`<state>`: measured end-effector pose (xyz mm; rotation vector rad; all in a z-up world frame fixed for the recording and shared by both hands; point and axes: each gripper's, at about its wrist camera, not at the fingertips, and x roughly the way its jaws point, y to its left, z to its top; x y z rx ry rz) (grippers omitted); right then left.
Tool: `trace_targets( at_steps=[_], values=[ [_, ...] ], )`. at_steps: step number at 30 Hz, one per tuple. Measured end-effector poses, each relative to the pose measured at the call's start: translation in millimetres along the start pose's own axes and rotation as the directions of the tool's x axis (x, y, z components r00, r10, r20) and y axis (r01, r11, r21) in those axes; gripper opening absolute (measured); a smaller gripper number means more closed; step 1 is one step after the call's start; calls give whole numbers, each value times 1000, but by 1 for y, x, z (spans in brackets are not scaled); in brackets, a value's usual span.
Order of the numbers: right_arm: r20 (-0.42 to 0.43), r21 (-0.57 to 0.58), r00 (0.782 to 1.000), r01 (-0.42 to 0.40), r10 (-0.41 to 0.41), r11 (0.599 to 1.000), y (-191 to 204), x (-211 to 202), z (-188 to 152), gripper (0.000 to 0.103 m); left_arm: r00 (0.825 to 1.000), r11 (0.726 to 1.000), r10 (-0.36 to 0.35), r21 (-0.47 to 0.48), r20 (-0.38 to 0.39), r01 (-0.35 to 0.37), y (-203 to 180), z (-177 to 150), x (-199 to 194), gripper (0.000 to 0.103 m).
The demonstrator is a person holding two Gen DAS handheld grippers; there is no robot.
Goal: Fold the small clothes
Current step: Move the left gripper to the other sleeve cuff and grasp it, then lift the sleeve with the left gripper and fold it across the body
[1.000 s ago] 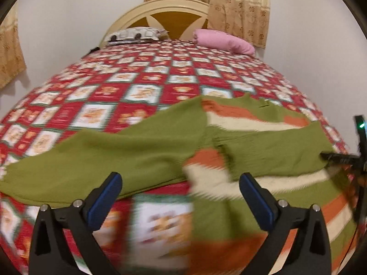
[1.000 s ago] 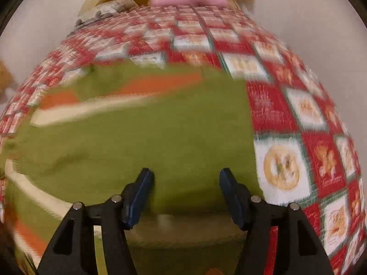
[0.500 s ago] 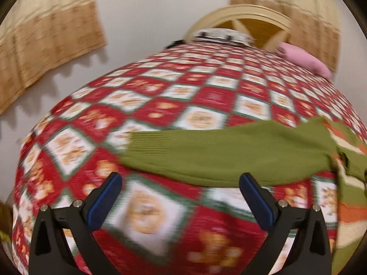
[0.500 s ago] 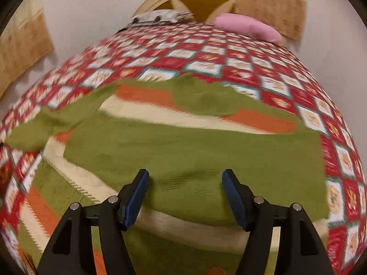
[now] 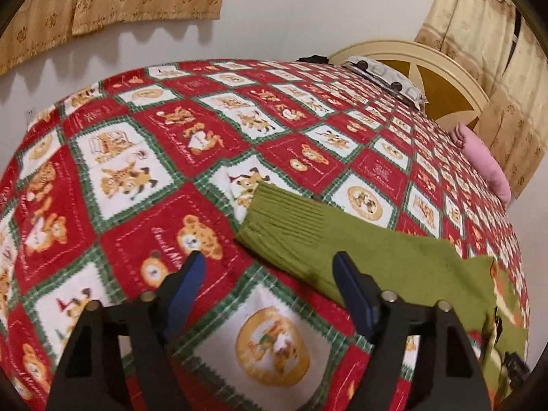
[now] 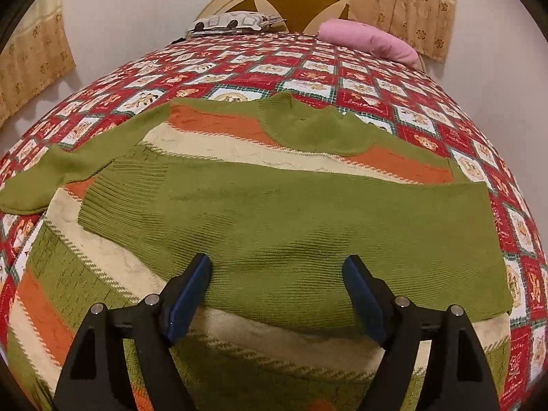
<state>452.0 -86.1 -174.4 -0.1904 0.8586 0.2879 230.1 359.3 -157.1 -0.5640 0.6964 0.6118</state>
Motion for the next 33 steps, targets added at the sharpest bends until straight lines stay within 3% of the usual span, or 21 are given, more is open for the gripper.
trace_targets(
  at_steps=[7, 8, 9, 11, 22, 27, 33],
  values=[
    [8, -2, 1000, 17, -17, 1000, 2, 0, -1, 83, 1000, 1000, -7, -3, -21, 7, -7, 6, 21, 58],
    [9, -4, 1000, 21, -20, 1000, 2, 0, -1, 83, 1000, 1000, 5, 3, -22, -5, -7, 6, 24, 51],
    [9, -4, 1000, 22, -22, 1000, 2, 0, -1, 84, 1000, 1000, 14, 7, -16, -14, -8, 6, 24, 37],
    [10, -1, 1000, 20, -20, 1000, 2, 0, -1, 84, 999, 999, -37, 10, -14, 37, -8, 8, 20, 7],
    [6, 12, 1000, 9, -9, 1000, -2, 1, -1, 85, 972, 975, -216, 68, 90, 210, -43, 34, -43, 7],
    [6, 56, 999, -41, 41, 998, -11, -3, 1, 85, 947, 951, -300, 119, 114, 287, -79, 46, -74, 7],
    [64, 109, 996, -64, 57, 992, -31, -37, 1, 85, 900, 909, -406, 173, 159, 380, -120, 64, -114, 7]
  ],
)
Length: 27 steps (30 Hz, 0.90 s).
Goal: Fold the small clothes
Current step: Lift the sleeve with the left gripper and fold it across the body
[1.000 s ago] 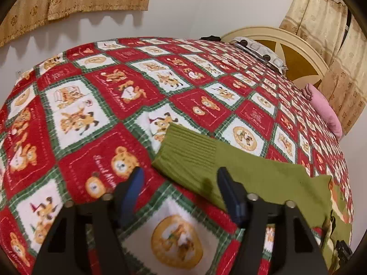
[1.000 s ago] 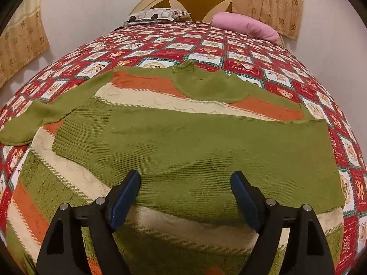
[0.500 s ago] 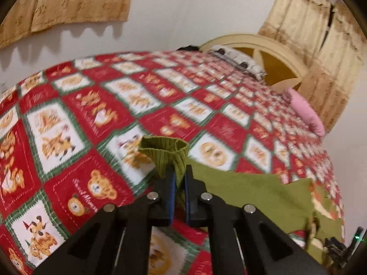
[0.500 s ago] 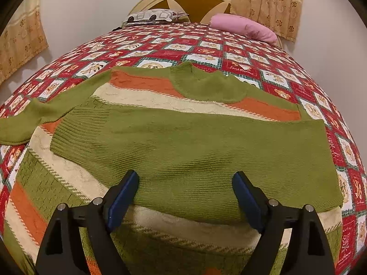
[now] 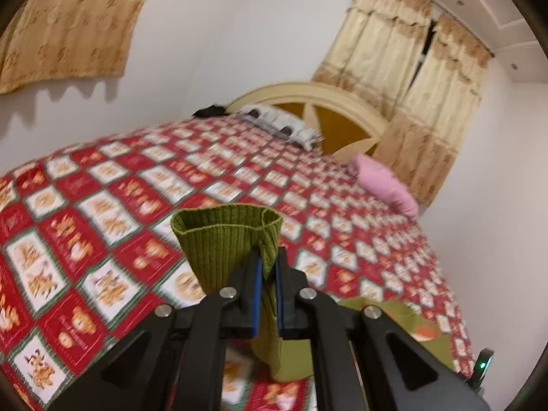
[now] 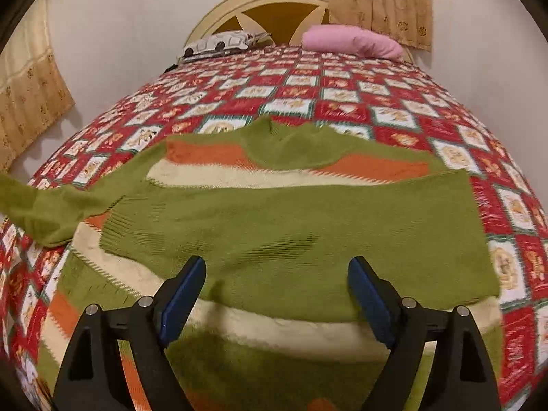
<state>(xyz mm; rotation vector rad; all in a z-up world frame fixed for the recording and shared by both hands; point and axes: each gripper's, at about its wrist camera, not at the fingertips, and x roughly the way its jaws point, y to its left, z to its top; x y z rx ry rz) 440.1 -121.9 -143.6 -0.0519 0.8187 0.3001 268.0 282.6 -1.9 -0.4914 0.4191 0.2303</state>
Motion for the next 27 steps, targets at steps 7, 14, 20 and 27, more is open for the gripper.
trace_targets(
  at_steps=[7, 14, 20, 27],
  values=[
    [6, 17, 1000, -6, 6, 1000, -22, -30, -9, 85, 992, 992, -124, 35, 24, 123, -62, 24, 5, 7],
    [7, 41, 999, -40, 40, 998, -36, -49, -25, 85, 978, 975, -208, 84, 13, 206, -122, 24, 14, 7],
    [8, 50, 998, -58, 58, 997, -47, -63, -37, 85, 964, 958, -266, 111, -12, 266, -164, 18, 22, 7],
    [5, 77, 997, -79, 79, 994, -61, -74, -50, 86, 945, 936, -316, 133, -82, 324, -212, -6, 38, 7]
  ],
)
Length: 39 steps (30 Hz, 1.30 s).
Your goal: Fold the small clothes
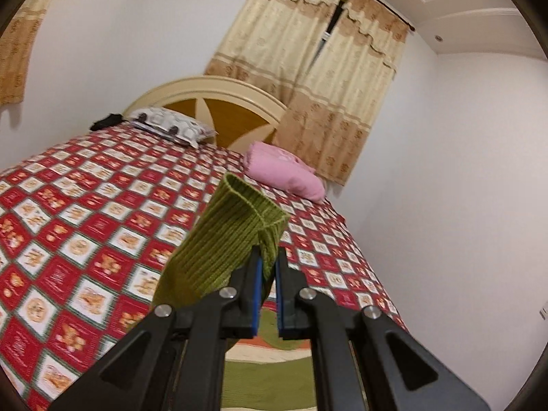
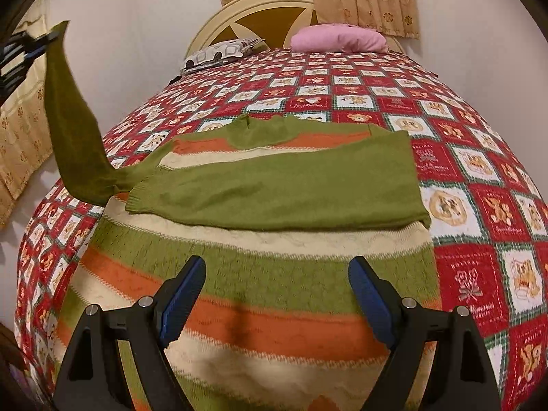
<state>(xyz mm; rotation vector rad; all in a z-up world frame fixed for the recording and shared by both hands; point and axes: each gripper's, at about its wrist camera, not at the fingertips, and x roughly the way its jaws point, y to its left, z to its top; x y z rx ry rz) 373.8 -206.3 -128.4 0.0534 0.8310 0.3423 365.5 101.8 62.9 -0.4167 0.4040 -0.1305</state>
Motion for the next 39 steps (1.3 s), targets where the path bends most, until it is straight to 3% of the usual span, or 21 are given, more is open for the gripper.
trace_targets(
  at_steps=[10, 16, 23, 25, 27, 30, 34, 39],
  values=[
    [-24, 17, 1000, 1, -1, 1000, -12, -5, -27, 86, 990, 994, -98, 39, -104, 103, -78, -49, 54, 7],
    [-27, 12, 1000, 8, -8, 1000, -19, -2, -47, 85, 986, 983, -20, 175, -167, 50, -118, -106, 94, 7],
    [-5, 24, 1000, 1, -1, 1000, -21, -2, -52, 86, 961, 962, 61, 272, -269, 14, -143, -162, 140, 8],
    [-4, 23, 1000, 2, -2, 1000, -21, -2, -53, 86, 954, 956, 79, 292, -290, 10, -144, -170, 145, 15],
    [-5, 31, 1000, -8, 8, 999, -22, -2, -53, 86, 950, 944, 104, 329, -294, -2, -143, -176, 141, 47],
    [2, 49, 1000, -28, 28, 998, -26, -2, -54, 86, 962, 928, 107, 373, -249, -7, -134, -179, 116, 73],
    [10, 59, 999, -43, 43, 997, -28, -3, -54, 86, 963, 889, 169, 455, -211, -56, -102, -182, 81, 80],
    [25, 70, 999, -46, 44, 997, -28, -7, -54, 86, 930, 862, 305, 474, -203, -179, -30, -186, 46, 82]
  ],
)
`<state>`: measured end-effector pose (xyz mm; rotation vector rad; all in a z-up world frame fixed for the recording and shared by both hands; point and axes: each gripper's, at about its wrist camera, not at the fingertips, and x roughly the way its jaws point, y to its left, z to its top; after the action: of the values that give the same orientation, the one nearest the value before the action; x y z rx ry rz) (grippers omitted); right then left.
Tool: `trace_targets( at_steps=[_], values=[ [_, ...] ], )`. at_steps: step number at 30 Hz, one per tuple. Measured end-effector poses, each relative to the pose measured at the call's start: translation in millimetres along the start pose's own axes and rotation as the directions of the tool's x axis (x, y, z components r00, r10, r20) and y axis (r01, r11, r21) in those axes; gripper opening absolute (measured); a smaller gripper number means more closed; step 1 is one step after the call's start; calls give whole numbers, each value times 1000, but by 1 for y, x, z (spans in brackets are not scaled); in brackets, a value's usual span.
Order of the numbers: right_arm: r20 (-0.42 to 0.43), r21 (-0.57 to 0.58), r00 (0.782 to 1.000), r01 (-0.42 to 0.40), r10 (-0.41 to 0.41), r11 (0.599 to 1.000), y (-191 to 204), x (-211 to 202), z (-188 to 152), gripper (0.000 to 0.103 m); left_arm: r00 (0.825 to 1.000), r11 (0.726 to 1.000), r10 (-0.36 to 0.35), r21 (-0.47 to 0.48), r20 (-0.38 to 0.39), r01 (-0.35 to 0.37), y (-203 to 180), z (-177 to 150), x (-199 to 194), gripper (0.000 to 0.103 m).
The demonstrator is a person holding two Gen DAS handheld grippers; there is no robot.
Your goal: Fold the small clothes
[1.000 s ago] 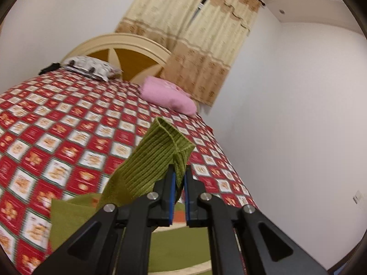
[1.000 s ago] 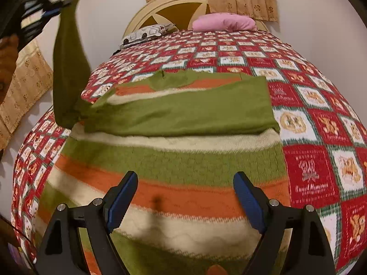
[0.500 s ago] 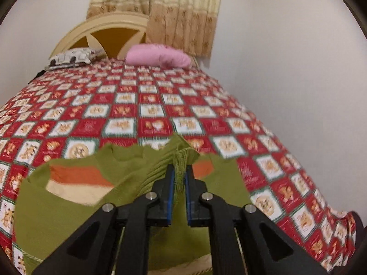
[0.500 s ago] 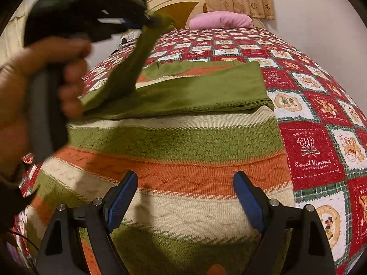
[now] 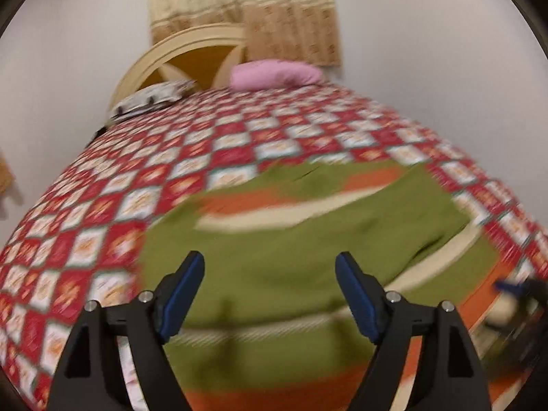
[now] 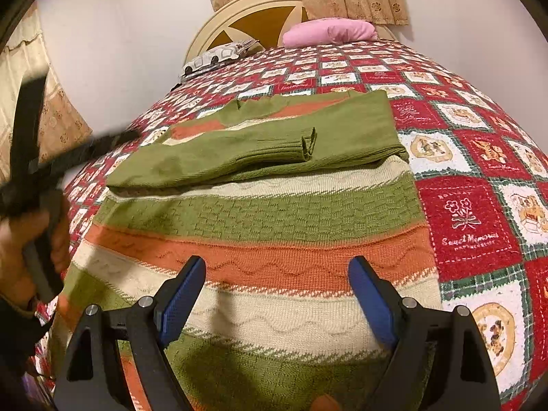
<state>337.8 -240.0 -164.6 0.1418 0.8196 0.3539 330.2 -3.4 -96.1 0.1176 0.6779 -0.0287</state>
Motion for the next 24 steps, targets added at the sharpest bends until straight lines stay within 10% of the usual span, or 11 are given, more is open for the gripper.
trace_targets(
  at_steps=[6, 11, 17, 24],
  values=[
    [5, 54, 999, -50, 49, 997, 4, -17, 29, 86, 985, 980, 136, -134, -105, -150, 79, -45, 13, 82],
    [21, 79, 999, -28, 26, 997, 3, 1, 78, 86, 990, 946, 23, -319, -137, -66, 111, -51, 34, 82],
    [-96, 106, 995, 33, -23, 994, -4, 61, 103, 80, 987, 966, 11, -253, -162, -52, 97, -42, 54, 83],
    [-169, 22, 981, 99, -93, 995, 5, 97, 106, 15, 981, 951, 57, -290, -183, -110, 118, -39, 76, 102]
  ],
)
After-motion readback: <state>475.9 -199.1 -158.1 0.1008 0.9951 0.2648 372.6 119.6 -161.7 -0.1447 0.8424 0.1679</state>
